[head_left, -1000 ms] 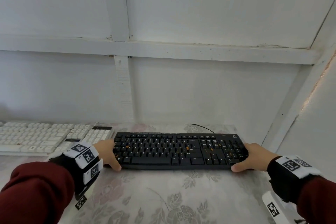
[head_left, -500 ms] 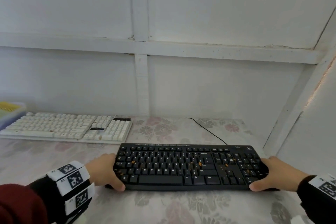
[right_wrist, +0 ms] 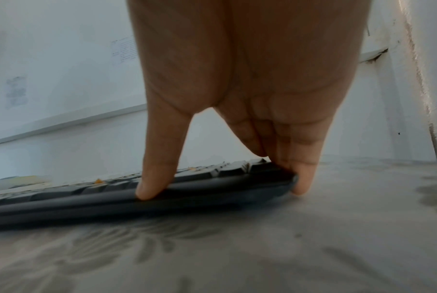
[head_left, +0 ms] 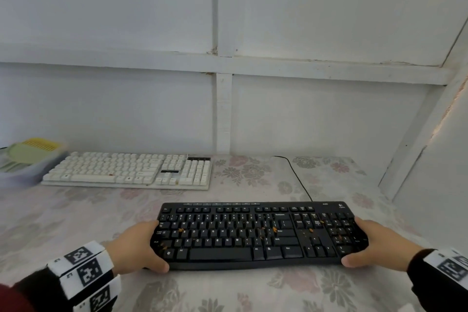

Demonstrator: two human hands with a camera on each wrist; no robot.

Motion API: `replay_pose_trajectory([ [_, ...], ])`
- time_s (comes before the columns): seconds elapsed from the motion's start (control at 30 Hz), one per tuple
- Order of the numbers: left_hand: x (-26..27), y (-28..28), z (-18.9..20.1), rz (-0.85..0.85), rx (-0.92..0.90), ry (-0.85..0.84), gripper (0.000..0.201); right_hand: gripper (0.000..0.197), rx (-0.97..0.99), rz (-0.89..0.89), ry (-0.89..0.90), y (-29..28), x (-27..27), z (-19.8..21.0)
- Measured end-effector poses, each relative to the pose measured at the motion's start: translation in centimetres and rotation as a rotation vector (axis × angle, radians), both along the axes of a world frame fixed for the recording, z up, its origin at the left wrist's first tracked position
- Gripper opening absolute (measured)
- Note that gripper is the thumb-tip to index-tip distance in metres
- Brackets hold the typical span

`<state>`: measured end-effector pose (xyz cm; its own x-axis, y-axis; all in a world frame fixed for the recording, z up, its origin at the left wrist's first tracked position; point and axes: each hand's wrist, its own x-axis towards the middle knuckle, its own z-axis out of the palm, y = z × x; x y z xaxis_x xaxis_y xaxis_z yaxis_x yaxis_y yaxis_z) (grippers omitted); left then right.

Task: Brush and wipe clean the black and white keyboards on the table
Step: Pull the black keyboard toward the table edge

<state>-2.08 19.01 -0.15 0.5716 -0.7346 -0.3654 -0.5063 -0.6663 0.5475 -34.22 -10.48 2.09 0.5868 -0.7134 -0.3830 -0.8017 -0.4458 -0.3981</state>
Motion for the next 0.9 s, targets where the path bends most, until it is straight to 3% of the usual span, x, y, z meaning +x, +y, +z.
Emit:
replay_pose_trajectory([
  [0.07, 1.0, 1.3, 0.0, 0.021, 0.003, -0.006, 0.064, 0.133, -0.001, -0.01, 0.001, 1.4, 1.1, 0.0],
  [0.2, 2.4, 3.7, 0.4, 0.032, 0.015, -0.042, 0.063, 0.101, 0.001, -0.023, -0.015, 4.3, 3.5, 0.0],
  [0.3, 3.9, 5.5, 0.4, 0.063, 0.022, -0.048, 0.076, 0.085, 0.013, -0.052, -0.017, 6.4, 5.2, 0.0],
  [0.43, 5.9, 7.7, 0.3, 0.09, 0.019, -0.019, 0.082, 0.085, -0.002, -0.059, -0.03, 8.5, 7.0, -0.2],
  [0.63, 8.4, 10.0, -0.1, 0.093, 0.01, 0.022, 0.069, 0.083, -0.013, -0.075, -0.039, 11.2, 8.8, -0.5],
  [0.8, 9.3, 10.7, -0.1, 0.107, 0.043, -0.031, 0.076, 0.078, -0.041, -0.037, 0.007, 12.4, 9.9, -0.6],
  [0.9, 9.7, 10.9, -0.2, 0.132, 0.026, -0.02, 0.076, 0.092, -0.05, -0.013, 0.054, 12.5, 10.4, -0.6],
])
